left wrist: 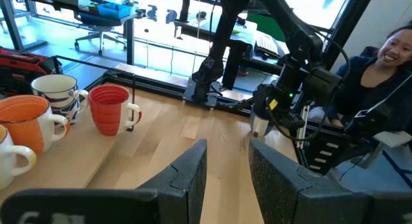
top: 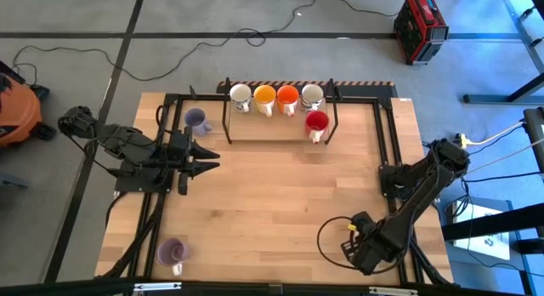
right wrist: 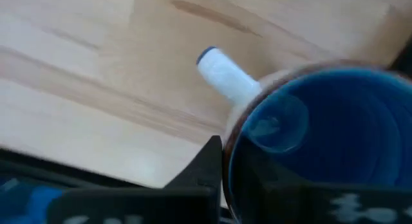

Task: Place coffee mugs
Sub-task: Put the blue mug on the shelf

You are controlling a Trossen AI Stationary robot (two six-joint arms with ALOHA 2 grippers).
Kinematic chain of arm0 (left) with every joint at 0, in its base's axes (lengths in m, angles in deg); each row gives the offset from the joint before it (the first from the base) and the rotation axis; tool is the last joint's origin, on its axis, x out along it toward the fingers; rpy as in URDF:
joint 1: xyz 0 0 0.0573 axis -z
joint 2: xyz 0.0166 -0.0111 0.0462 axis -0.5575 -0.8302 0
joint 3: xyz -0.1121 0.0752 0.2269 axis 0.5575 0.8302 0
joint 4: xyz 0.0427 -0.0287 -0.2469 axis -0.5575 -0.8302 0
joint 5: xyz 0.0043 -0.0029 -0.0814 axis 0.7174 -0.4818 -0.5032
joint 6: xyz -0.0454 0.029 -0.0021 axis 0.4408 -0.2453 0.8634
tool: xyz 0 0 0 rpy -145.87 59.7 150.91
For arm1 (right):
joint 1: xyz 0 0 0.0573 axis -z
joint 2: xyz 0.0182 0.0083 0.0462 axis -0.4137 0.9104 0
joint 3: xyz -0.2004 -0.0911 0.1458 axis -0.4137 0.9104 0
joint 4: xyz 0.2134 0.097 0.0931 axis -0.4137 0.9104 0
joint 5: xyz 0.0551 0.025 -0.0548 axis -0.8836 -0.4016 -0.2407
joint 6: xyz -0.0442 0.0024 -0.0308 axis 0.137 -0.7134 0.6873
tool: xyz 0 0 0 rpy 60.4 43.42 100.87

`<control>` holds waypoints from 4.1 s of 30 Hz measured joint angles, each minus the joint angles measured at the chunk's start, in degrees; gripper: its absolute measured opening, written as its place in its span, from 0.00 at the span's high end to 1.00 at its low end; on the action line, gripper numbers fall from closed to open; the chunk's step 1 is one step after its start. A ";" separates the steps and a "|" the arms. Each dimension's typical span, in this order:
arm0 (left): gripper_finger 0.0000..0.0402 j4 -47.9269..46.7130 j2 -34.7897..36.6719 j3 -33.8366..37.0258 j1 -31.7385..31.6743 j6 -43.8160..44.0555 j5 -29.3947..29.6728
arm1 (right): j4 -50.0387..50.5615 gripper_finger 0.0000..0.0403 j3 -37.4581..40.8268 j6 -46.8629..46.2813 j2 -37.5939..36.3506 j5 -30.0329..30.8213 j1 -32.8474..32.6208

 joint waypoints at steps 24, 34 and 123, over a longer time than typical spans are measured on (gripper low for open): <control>0.73 -0.03 0.00 0.01 0.00 -1.40 -0.33 | -17.36 0.99 -5.23 90.36 0.07 13.92 20.95; 0.73 -0.08 0.00 0.04 0.00 -1.42 -0.51 | -20.81 1.00 -7.48 126.65 2.94 7.03 31.64; 0.73 -0.24 0.01 0.02 0.00 -1.36 -4.12 | -14.82 0.60 -18.13 18.46 27.94 57.45 11.95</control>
